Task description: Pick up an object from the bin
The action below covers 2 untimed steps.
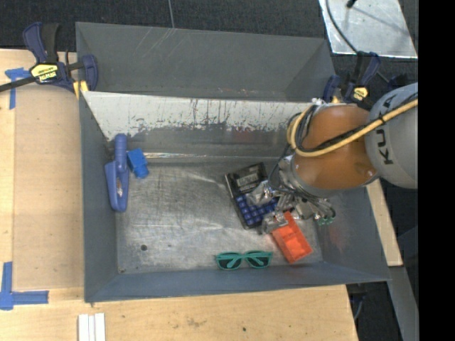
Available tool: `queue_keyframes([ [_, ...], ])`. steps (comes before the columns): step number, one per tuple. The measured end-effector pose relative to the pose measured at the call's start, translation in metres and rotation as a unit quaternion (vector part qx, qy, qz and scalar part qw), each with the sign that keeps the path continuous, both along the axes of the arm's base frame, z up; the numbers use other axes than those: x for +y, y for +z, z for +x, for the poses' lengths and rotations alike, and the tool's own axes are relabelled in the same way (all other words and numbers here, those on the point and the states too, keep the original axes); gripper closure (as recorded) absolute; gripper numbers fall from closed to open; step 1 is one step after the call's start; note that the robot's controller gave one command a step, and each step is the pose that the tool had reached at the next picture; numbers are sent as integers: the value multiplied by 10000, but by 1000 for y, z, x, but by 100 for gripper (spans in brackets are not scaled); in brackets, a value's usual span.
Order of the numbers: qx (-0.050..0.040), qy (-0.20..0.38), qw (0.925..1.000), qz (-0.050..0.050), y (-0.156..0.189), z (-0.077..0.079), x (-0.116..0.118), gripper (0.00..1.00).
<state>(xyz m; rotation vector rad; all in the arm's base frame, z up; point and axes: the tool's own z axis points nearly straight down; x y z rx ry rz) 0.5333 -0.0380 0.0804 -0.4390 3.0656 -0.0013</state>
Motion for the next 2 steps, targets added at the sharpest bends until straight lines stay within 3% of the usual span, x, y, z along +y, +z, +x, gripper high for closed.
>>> queue_keyframes([
  [1, 205, 33, 9998, -21, 38, -9, -6, 100],
  [2, 219, -433, 9988, -15, 106, -25, 9, 100],
])
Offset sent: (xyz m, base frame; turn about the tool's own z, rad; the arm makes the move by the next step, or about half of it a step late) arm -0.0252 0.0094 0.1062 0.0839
